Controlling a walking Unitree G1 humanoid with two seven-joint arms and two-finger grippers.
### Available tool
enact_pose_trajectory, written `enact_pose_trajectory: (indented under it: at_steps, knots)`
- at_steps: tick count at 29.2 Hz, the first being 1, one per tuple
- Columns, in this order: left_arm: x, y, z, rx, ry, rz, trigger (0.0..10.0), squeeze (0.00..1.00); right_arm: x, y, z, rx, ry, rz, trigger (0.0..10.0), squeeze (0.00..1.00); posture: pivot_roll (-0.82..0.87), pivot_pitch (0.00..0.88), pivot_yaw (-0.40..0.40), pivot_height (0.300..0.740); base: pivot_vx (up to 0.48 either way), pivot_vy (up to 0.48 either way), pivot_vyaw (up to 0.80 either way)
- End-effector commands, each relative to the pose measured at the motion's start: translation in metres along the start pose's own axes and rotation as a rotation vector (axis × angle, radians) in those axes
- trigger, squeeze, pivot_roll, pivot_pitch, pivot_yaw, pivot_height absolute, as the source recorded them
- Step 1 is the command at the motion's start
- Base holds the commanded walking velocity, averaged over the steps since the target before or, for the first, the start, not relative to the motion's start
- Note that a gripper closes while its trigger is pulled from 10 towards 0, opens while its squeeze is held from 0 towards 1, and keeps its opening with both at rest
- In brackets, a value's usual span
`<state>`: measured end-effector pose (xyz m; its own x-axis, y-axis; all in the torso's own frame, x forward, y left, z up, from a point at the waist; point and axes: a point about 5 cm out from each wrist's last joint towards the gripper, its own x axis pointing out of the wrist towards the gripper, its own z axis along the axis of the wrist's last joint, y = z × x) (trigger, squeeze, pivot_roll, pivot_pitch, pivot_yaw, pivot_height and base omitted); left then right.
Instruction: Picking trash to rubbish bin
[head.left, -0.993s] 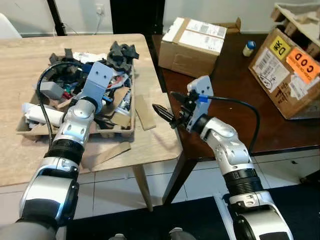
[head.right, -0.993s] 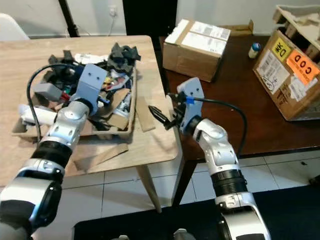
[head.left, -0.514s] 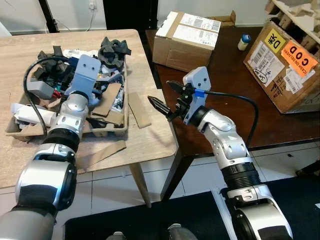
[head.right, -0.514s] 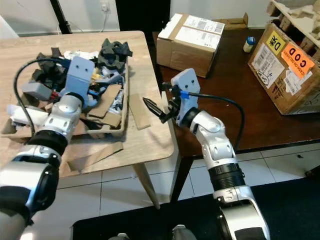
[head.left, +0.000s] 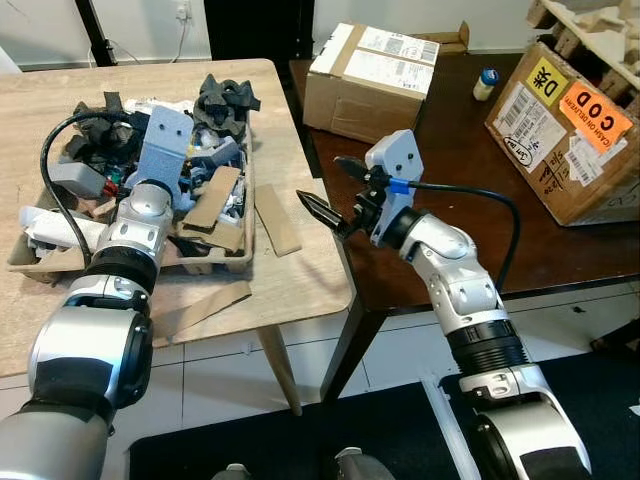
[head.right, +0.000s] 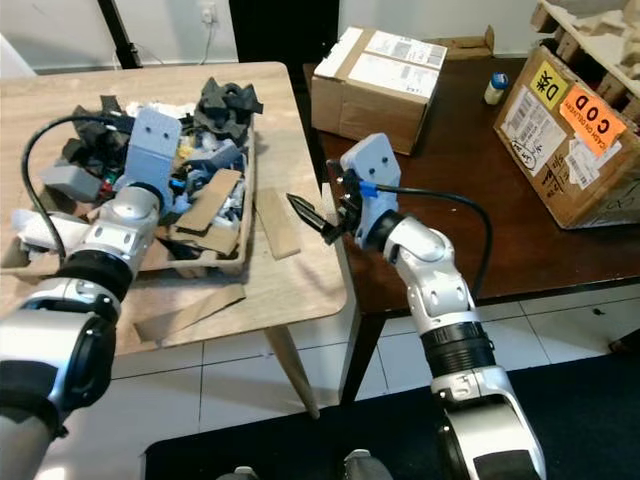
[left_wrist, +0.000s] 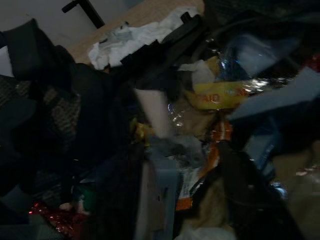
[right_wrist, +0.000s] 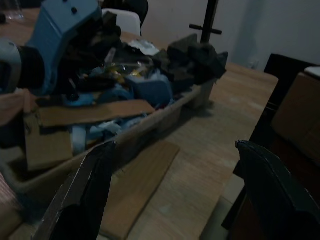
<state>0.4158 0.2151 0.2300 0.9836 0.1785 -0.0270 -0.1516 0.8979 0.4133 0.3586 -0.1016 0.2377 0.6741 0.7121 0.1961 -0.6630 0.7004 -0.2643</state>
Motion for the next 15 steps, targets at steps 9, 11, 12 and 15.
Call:
enact_pose_trajectory:
  at_steps: [9, 11, 12, 15]
  knots:
    - [-0.003, 0.001, -0.027, 0.046, 0.104, -0.025, 0.0, 0.0, -0.001, -0.001, -0.003, -0.02, 0.018, 0.004, 10.0, 0.0, 0.04, 0.257, -0.037, 0.74, 0.0, 0.0, 0.0]
    - [-0.002, 0.003, -0.023, 0.056, 0.085, -0.031, 0.0, 0.0, -0.001, -0.001, -0.004, -0.024, 0.02, 0.004, 10.0, 0.0, 0.04, 0.255, -0.036, 0.74, 0.0, 0.0, 0.0]
    - [-0.002, 0.003, -0.023, 0.056, 0.085, -0.031, 0.0, 0.0, -0.001, -0.001, -0.004, -0.024, 0.02, 0.004, 10.0, 0.0, 0.04, 0.255, -0.036, 0.74, 0.0, 0.0, 0.0]
    - [-0.002, 0.004, -0.019, 0.06, 0.069, -0.044, 0.0, 0.0, -0.001, -0.001, -0.004, -0.025, 0.02, 0.004, 10.0, 0.0, 0.04, 0.254, -0.036, 0.74, 0.0, 0.0, 0.0]
